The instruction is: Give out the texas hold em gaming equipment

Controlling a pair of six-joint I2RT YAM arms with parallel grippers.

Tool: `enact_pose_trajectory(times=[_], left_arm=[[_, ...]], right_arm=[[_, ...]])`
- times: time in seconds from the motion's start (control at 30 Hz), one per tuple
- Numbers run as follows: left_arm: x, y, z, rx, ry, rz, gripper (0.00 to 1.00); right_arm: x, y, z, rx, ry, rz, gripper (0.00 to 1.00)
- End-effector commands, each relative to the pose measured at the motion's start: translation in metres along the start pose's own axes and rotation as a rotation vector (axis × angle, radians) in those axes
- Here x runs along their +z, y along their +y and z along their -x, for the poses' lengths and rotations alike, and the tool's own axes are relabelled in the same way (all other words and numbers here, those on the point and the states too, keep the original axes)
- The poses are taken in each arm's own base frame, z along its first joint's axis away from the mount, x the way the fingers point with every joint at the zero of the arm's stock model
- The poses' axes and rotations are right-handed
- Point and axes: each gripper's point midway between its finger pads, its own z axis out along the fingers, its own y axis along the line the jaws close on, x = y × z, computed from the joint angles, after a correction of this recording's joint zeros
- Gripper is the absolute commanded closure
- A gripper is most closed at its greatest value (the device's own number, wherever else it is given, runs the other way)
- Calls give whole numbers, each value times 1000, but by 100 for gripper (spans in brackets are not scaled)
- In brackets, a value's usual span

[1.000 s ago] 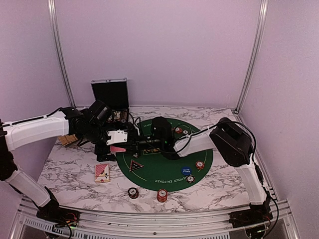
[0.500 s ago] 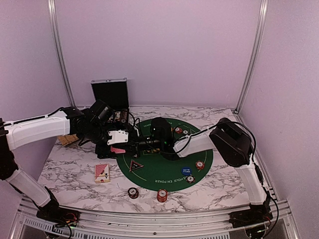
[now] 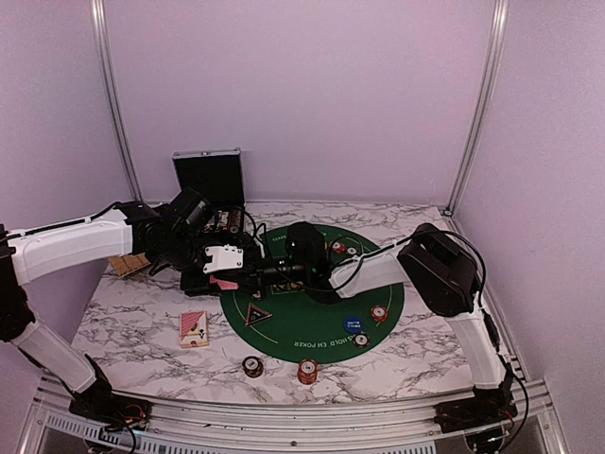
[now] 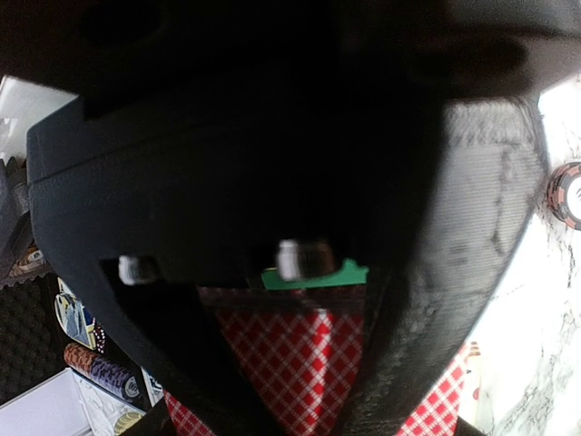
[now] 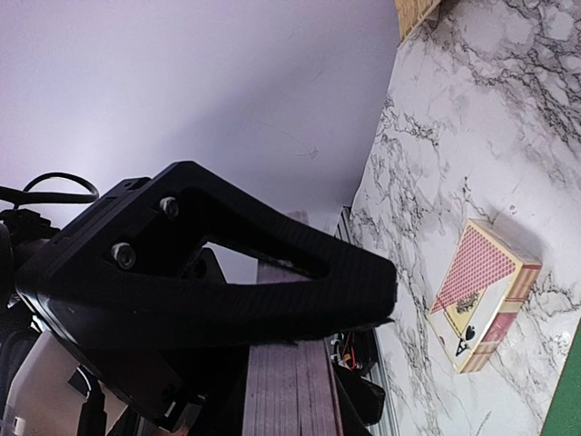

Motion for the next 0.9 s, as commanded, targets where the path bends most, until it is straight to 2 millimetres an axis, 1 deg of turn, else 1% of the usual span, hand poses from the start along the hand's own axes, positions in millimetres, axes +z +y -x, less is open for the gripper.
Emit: enact_pose_trajectory(times=[0.0,0.1,0.23,0.4,0.57,0.67,0.73,0.77,0.8,0.87], left_arm=[[-14,14,13,12,-43,49,36],[-15,14,13,13,-47,51,38],[-17,15,15,2,-57,52,37],[-19,13,20,-36,-80,38,37],[-17,12,20,-97,-77,23,43],[-18,15,22,-125,-80,28,45],[-20,16,25,-136,-90,26,49],[-21,16,26,-140,-95,23,51],[-21,16,26,-142,-97,23,53],[-21,15,26,-142,-94,21,58]], right_arm=[[-1,-2,0,-20,2,-18,100],[-2,-6,1,-20,-5,-39,100],[-4,-9,4,-23,-22,-67,100],[-4,-6,4,-38,-26,-63,100],[-5,-1,5,-52,-36,-60,100],[-4,1,5,-60,-35,-57,100],[-3,1,5,-62,-35,-54,100],[-3,1,5,-61,-33,-52,98],[-3,2,5,-61,-32,-48,93],[-1,2,4,-61,-27,-44,80]])
